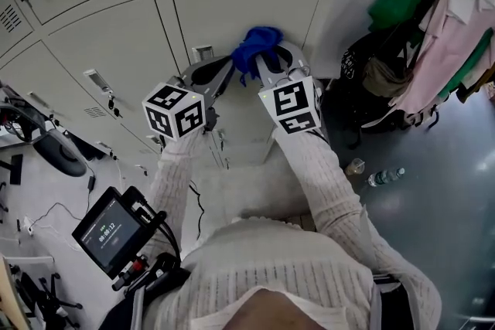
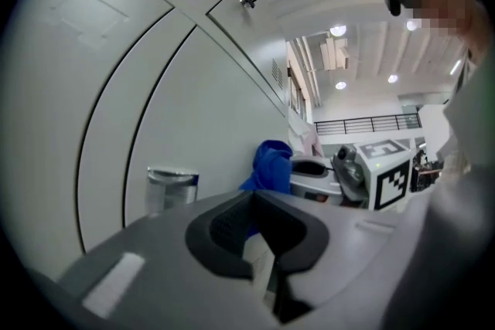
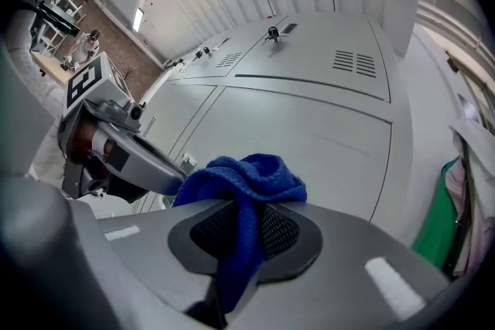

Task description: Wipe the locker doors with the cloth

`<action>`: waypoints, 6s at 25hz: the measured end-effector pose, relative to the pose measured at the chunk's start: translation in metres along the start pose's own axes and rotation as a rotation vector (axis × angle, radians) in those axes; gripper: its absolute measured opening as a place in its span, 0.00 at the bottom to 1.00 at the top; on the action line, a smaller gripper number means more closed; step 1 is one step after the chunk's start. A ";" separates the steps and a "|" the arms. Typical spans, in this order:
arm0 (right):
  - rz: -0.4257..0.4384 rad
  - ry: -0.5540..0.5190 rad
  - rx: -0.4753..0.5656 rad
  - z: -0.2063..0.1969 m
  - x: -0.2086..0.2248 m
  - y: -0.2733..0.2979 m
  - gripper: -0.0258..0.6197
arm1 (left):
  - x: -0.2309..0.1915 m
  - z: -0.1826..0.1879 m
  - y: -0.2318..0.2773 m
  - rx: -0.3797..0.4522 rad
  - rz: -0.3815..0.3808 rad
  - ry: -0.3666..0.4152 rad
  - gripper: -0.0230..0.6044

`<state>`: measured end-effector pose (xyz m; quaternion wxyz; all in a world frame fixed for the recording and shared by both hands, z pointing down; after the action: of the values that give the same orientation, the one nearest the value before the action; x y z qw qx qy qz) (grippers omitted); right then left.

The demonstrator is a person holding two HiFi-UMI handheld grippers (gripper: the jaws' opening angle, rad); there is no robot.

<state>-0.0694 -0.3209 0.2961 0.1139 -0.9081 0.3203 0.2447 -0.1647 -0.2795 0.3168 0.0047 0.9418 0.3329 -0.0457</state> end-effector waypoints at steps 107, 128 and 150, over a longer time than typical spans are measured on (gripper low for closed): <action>-0.075 0.202 -0.057 -0.051 0.060 -0.031 0.12 | 0.028 -0.017 0.063 -0.030 -0.156 -0.118 0.05; 0.102 0.267 -0.330 -0.157 -0.013 -0.028 0.12 | 0.013 -0.131 0.054 -0.195 -0.094 -0.333 0.05; 0.200 0.447 -0.631 -0.238 -0.065 -0.023 0.12 | 0.015 -0.198 0.040 -0.308 -0.054 -0.463 0.05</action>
<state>-0.0100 -0.3559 0.5339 -0.2675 -0.8937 0.3330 0.1375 -0.1112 -0.2936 0.5117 0.2223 0.8853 0.3511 -0.2085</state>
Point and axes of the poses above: the fingertips, and each gripper's own axes: y forward along the fingers, x to its right, z out of its top, the point moved 4 cm from there along -y, backward along the fingers, and after that the axes turned 5 degrees about -z, right-handed, at the moved point
